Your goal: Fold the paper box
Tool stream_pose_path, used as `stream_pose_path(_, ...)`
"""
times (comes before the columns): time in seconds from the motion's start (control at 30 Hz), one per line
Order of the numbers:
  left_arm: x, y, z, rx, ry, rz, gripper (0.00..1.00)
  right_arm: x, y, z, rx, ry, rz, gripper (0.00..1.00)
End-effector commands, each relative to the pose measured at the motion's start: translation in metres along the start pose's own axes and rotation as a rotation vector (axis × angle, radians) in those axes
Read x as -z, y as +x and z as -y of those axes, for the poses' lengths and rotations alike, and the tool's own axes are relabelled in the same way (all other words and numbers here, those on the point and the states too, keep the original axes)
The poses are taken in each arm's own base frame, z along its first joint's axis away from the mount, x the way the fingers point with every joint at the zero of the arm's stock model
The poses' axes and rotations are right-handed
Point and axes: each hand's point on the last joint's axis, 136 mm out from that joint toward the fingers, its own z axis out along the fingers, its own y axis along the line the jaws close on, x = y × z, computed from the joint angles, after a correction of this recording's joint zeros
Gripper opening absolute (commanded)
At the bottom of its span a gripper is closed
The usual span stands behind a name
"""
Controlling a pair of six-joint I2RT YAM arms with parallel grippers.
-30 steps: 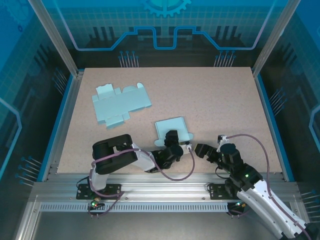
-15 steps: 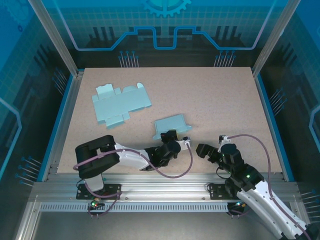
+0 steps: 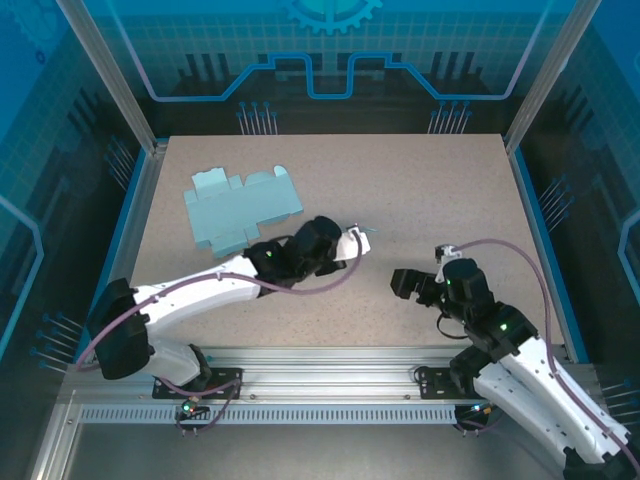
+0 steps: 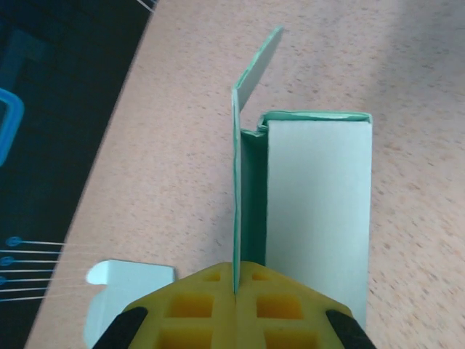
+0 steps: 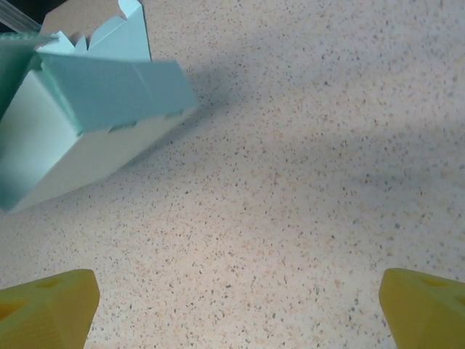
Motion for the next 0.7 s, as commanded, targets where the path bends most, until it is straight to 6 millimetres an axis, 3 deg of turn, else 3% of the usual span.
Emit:
stream_pose_path(0.0,0.017,0.022,0.039,0.031,0.317,-0.072,0.00,0.003,-0.015,-0.016,0.093,-0.033,-0.031,1.00)
stream_pose_path(0.2,0.014,0.019,0.045,0.037,0.511,-0.083,0.00,0.001,-0.039,-0.029,0.104,-0.067,-0.057,1.00)
stream_pose_path(0.6,-0.049,0.022,0.050,0.030,0.578,-0.136,0.00,-0.008,-0.044,-0.024,0.088,-0.099,-0.077,1.00)
stream_pose_path(0.63,-0.051,0.022,0.050,0.031,0.579,-0.143,0.03,-0.009,-0.043,-0.023,0.090,-0.100,-0.083,1.00)
stream_pose_path(0.67,-0.054,0.022,0.050,0.035,0.582,-0.152,0.13,-0.010,-0.041,-0.023,0.096,-0.101,-0.086,1.00)
